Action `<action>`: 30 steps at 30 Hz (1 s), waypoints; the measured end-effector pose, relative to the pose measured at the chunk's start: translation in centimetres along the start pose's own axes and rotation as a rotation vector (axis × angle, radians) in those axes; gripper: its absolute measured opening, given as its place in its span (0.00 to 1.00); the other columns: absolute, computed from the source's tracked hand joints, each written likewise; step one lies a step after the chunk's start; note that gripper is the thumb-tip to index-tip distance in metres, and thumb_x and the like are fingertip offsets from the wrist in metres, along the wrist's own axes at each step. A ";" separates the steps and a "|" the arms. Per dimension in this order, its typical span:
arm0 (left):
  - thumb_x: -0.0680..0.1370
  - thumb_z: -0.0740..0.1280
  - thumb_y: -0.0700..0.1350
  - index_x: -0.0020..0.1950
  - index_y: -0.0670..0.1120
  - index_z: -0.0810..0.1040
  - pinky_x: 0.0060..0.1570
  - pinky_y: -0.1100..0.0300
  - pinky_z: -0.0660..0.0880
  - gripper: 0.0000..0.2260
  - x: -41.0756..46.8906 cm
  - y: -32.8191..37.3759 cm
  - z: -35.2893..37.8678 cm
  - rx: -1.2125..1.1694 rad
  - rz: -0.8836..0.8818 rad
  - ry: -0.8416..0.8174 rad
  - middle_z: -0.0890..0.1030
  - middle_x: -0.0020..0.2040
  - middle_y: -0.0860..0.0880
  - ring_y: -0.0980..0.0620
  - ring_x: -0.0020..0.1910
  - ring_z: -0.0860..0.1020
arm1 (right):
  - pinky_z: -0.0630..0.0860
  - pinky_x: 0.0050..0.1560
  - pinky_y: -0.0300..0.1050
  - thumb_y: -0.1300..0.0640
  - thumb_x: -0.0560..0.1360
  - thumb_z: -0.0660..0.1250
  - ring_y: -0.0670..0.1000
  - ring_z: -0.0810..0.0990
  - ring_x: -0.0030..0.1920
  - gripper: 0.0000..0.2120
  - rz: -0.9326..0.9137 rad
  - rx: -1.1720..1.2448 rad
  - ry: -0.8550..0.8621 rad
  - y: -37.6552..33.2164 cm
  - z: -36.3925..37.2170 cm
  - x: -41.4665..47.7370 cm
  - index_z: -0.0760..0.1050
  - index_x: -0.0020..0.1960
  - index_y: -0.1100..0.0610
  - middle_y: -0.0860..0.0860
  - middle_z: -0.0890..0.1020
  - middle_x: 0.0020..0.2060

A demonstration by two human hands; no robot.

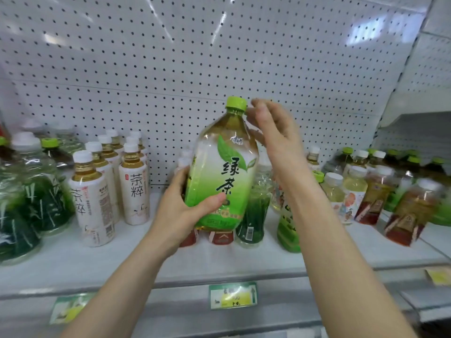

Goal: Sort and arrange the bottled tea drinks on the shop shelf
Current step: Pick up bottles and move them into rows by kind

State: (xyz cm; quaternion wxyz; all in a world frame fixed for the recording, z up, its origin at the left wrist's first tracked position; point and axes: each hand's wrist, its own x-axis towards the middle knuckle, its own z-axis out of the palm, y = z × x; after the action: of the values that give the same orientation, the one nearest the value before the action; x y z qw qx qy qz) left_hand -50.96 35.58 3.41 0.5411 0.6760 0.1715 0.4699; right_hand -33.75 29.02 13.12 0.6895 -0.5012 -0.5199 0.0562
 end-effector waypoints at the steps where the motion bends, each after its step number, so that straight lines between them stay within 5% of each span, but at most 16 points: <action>1: 0.58 0.78 0.56 0.64 0.54 0.74 0.47 0.54 0.82 0.36 -0.5 -0.5 -0.1 -0.021 -0.011 0.006 0.85 0.53 0.53 0.52 0.51 0.84 | 0.76 0.63 0.46 0.48 0.80 0.65 0.43 0.79 0.59 0.17 -0.023 -0.108 0.117 1.2 -0.4 -1.4 0.73 0.66 0.54 0.48 0.81 0.59; 4: 0.57 0.77 0.55 0.65 0.53 0.73 0.40 0.62 0.80 0.37 -1.6 -1.4 -0.4 -0.109 -0.045 0.058 0.85 0.52 0.53 0.54 0.49 0.84 | 0.70 0.70 0.53 0.42 0.76 0.68 0.45 0.71 0.68 0.30 0.062 -0.316 0.298 5.9 -0.9 -6.0 0.62 0.74 0.49 0.47 0.72 0.69; 9: 0.59 0.76 0.56 0.59 0.54 0.75 0.43 0.59 0.80 0.30 -3.1 -3.1 -0.8 -0.204 -0.110 0.128 0.85 0.53 0.51 0.50 0.51 0.84 | 0.61 0.75 0.60 0.38 0.72 0.71 0.53 0.61 0.77 0.46 0.367 -0.409 0.174 11.4 0.3 -9.5 0.47 0.79 0.44 0.49 0.61 0.78; 16: 0.57 0.78 0.53 0.60 0.53 0.75 0.43 0.54 0.81 0.32 -4.2 -4.3 -2.3 -0.337 -0.204 0.094 0.85 0.54 0.49 0.49 0.50 0.85 | 0.59 0.75 0.50 0.40 0.72 0.72 0.49 0.60 0.77 0.44 0.313 -0.314 0.259 10.3 0.0 -10.4 0.51 0.79 0.45 0.46 0.61 0.78; 19: 0.55 0.81 0.57 0.61 0.52 0.76 0.44 0.53 0.81 0.37 -4.8 -4.5 -2.5 -0.369 -0.235 0.090 0.85 0.54 0.49 0.48 0.51 0.85 | 0.66 0.73 0.57 0.30 0.66 0.72 0.50 0.66 0.74 0.47 0.326 -0.216 0.314 8.8 -0.2 -10.8 0.55 0.77 0.44 0.47 0.67 0.75; 24: 0.49 0.82 0.65 0.62 0.48 0.75 0.42 0.53 0.82 0.46 -6.3 -3.9 -4.0 -0.413 -0.243 0.161 0.86 0.53 0.48 0.47 0.50 0.85 | 0.71 0.69 0.59 0.33 0.65 0.75 0.47 0.71 0.71 0.47 0.310 -0.092 0.202 6.9 0.7 -11.5 0.59 0.76 0.43 0.44 0.72 0.71; 28: 0.51 0.82 0.63 0.63 0.49 0.75 0.43 0.54 0.81 0.44 -7.9 -3.4 -7.0 -0.368 -0.202 0.233 0.85 0.54 0.48 0.47 0.51 0.85 | 0.74 0.63 0.39 0.41 0.67 0.75 0.31 0.75 0.60 0.32 0.299 0.018 0.081 5.8 4.7 -12.3 0.66 0.67 0.36 0.34 0.76 0.61; 30: 0.50 0.82 0.64 0.63 0.48 0.74 0.42 0.55 0.81 0.45 -8.4 -3.0 -8.8 -0.330 -0.176 0.296 0.86 0.52 0.48 0.48 0.49 0.85 | 0.78 0.60 0.41 0.43 0.68 0.75 0.36 0.79 0.59 0.26 0.324 0.075 0.013 5.9 6.9 -12.3 0.70 0.64 0.39 0.37 0.81 0.57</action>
State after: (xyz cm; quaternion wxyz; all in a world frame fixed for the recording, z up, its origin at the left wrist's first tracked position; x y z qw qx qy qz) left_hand -61.55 35.40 -3.27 0.6520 0.4846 0.2281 0.5367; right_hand -42.00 28.92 0.24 0.6930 -0.5527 -0.4254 0.1828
